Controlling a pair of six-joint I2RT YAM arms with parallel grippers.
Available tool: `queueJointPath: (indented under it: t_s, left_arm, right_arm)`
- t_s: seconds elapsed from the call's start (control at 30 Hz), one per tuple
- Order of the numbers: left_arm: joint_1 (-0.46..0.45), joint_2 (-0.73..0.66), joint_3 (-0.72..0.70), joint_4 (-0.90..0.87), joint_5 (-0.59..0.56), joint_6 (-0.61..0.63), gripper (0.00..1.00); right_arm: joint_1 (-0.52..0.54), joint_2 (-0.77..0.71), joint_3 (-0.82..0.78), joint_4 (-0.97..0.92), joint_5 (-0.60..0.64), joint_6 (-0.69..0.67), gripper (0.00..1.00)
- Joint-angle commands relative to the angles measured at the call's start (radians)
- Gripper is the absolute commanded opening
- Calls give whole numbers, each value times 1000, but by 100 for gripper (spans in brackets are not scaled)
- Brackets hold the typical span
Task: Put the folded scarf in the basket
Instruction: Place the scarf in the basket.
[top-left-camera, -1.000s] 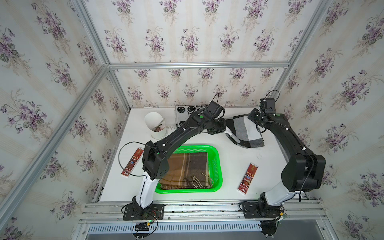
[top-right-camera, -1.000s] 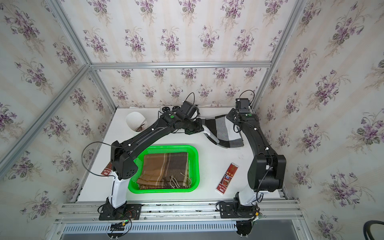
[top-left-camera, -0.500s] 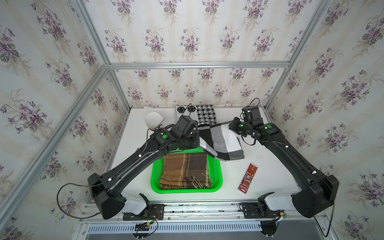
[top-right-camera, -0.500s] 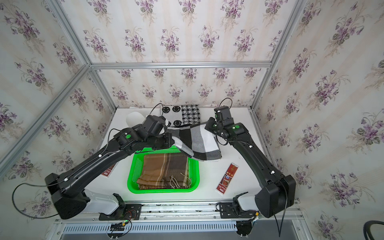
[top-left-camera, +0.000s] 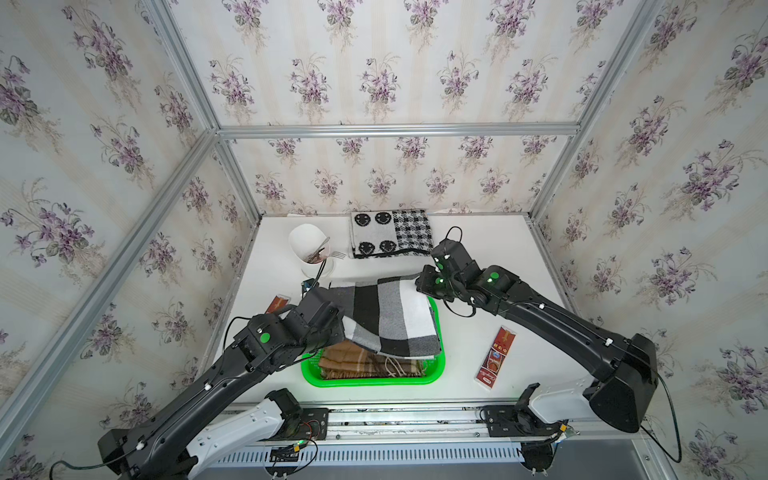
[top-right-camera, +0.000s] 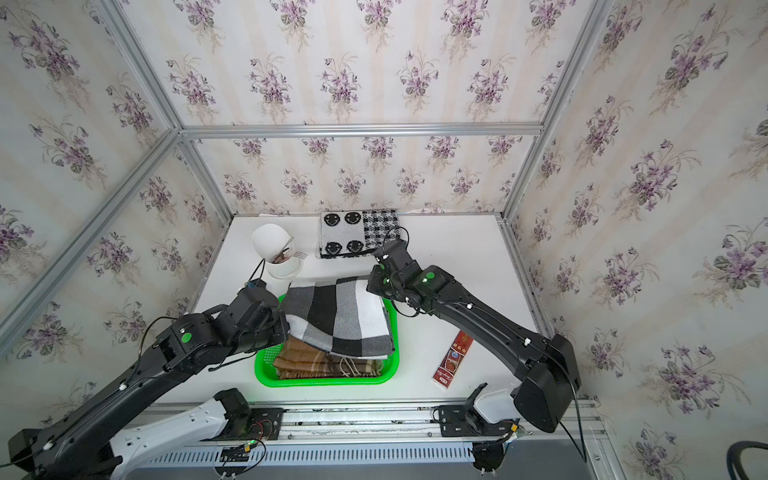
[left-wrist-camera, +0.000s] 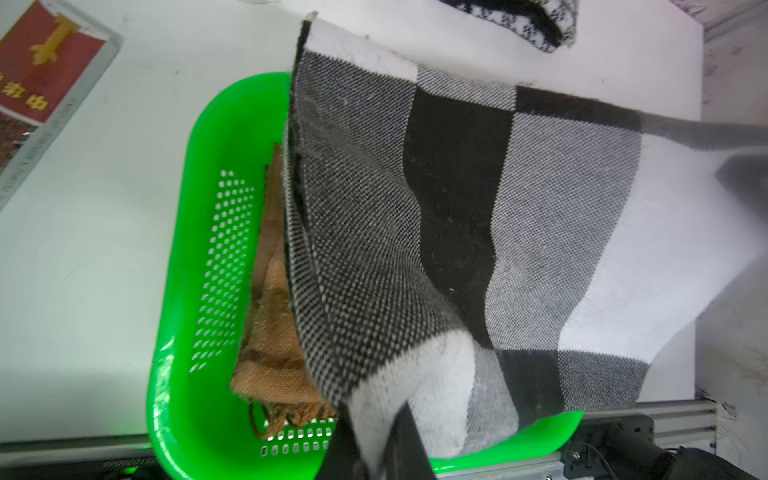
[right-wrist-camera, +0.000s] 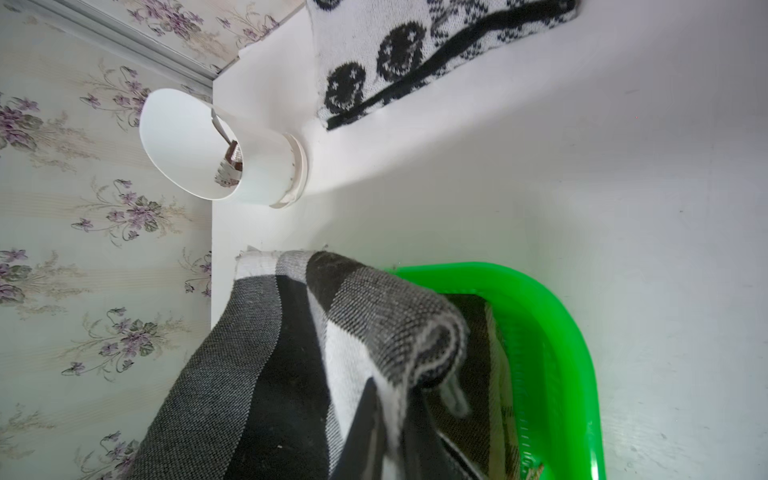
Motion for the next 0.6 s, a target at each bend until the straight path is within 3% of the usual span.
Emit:
queueJointPath:
  t_s: [0.0, 0.57]
  left_arm:
    - [2, -18, -25, -37, -78, -38, 0]
    - [-3, -46, -126, -51, -16, -90, 0]
  right_arm:
    - [18, 13, -15, 48, 41, 29, 0]
    - [23, 33, -77, 66, 47, 32, 0]
